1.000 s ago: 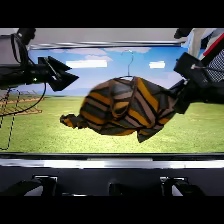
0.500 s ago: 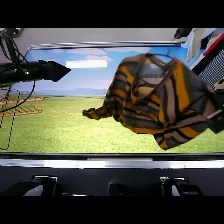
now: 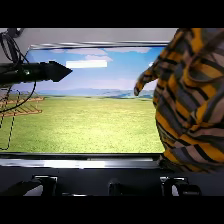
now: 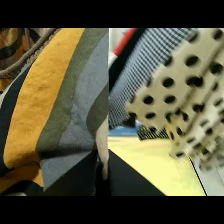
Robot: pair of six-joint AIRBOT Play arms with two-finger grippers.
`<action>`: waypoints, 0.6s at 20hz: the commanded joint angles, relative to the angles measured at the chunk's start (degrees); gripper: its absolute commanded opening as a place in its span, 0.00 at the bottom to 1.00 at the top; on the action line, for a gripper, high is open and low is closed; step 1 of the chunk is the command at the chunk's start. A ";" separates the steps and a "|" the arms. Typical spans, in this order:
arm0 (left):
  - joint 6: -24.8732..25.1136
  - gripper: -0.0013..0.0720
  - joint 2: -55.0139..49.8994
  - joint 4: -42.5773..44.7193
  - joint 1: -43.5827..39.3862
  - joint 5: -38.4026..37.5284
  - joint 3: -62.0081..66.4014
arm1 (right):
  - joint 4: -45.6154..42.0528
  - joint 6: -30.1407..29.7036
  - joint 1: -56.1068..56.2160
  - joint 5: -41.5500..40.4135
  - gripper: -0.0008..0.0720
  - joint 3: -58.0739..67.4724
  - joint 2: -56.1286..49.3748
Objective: Fold the clothes and pants, and hang the long-sleeved shirts on hangers.
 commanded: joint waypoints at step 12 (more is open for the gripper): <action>-0.04 0.77 -0.15 0.04 -0.07 -0.59 0.00 | -48.74 21.53 0.00 19.54 0.04 4.31 -5.84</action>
